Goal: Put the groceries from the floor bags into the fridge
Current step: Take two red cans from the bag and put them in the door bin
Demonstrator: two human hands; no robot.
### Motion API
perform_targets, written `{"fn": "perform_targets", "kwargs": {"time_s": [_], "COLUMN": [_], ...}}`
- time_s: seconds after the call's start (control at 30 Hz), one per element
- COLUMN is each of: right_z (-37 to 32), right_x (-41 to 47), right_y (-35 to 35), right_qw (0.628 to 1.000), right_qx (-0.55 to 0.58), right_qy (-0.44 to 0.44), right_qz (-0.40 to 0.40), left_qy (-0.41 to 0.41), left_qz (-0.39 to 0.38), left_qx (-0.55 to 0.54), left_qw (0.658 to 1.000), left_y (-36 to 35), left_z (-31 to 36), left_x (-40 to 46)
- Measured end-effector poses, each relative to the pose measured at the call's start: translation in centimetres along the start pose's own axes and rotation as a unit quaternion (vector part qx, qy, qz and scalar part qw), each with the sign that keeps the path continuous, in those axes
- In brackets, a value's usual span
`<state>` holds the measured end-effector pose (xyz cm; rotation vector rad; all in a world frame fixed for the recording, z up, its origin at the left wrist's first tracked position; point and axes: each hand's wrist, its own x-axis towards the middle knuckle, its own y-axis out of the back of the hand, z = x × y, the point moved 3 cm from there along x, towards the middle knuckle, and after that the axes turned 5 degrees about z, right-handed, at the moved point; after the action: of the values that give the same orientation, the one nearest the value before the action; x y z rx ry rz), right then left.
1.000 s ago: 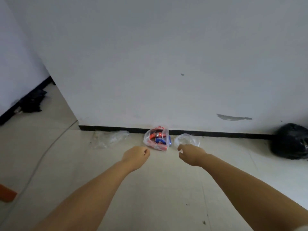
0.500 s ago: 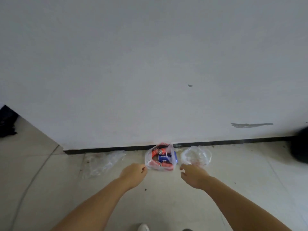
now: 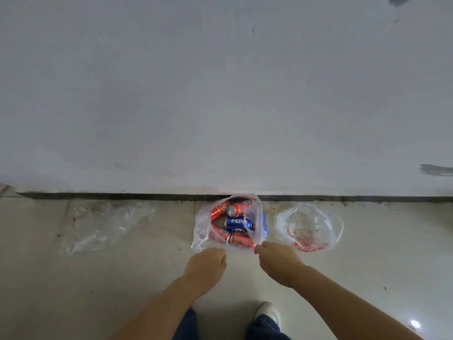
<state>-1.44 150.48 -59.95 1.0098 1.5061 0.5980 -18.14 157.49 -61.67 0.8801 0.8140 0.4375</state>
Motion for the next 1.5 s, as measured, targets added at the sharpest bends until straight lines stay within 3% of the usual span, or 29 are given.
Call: {"fn": "perform_targets", "kwargs": {"time_s": [0.1, 0.2, 0.33, 0.43, 0.57, 0.67, 0.8, 0.87, 0.93, 1.0, 1.07, 1.23, 1.3, 1.4, 1.5], "right_z": [0.9, 3.0, 8.4, 12.6, 16.5, 17.3, 19.2, 19.6, 20.1, 20.3, 19.6, 19.6, 19.6, 17.9, 15.9], "right_x": [8.5, 15.7, 22.4, 23.9, 21.8, 20.5, 21.9, 22.8, 23.6, 24.3, 24.9, 27.4, 27.6, 27.1, 28.0], "right_y": [-6.3, -12.7, -20.1, -21.1, -20.1, -22.1, -24.7, -25.1, -25.0, -23.7, -21.7, -21.7, -22.0, -20.9, -20.7], "right_qw": [0.993, 0.976, 0.952, 0.937, 0.975, 0.963, 0.958, 0.978, 0.992, 0.968, 0.943, 0.940, 0.960, 0.985, 0.992], "right_qx": [-0.092, -0.168, -0.246, -0.278, -0.217, -0.256, -0.275, -0.194, -0.013, 0.193, 0.294, 0.313, 0.238, 0.071, -0.030], "right_qy": [0.065, 0.127, 0.176, 0.202, 0.028, 0.008, -0.009, -0.047, -0.117, -0.160, -0.152, -0.120, -0.123, -0.043, 0.045], "right_qz": [0.035, 0.052, 0.056, 0.069, -0.033, -0.078, -0.083, -0.066, -0.037, -0.008, 0.045, 0.057, 0.078, 0.151, 0.114], "left_qy": [-0.104, -0.218, -0.323, -0.381, -0.424, -0.419, -0.445, -0.434, -0.359, -0.312, -0.267, -0.119, -0.057, 0.043, 0.090], "left_qz": [0.011, -0.010, -0.069, -0.071, -0.106, -0.145, -0.061, -0.070, -0.168, -0.137, -0.070, 0.070, 0.123, 0.085, 0.034], "left_qx": [0.062, 0.161, 0.379, 0.365, 0.298, 0.239, 0.225, 0.233, 0.252, 0.242, 0.192, 0.052, 0.008, -0.039, -0.138], "left_qw": [0.993, 0.963, 0.864, 0.846, 0.848, 0.864, 0.865, 0.867, 0.883, 0.908, 0.942, 0.989, 0.991, 0.995, 0.986], "left_y": [-7.2, -13.4, -19.1, -21.5, -22.2, -23.4, -25.8, -27.4, -28.1, -27.2, -25.6, -23.8, -23.3, -23.4, -23.0], "left_z": [-3.7, -7.3, -10.7, -12.0, -12.1, -11.0, -11.9, -13.2, -14.8, -16.8, -19.1, -22.0, -21.7, -22.3, -23.8], "left_x": [6.5, 13.3, 21.2, 23.8, 21.5, 19.1, 19.2, 19.5, 19.4, 19.4, 19.9, 22.1, 22.3, 22.4, 23.5]}}
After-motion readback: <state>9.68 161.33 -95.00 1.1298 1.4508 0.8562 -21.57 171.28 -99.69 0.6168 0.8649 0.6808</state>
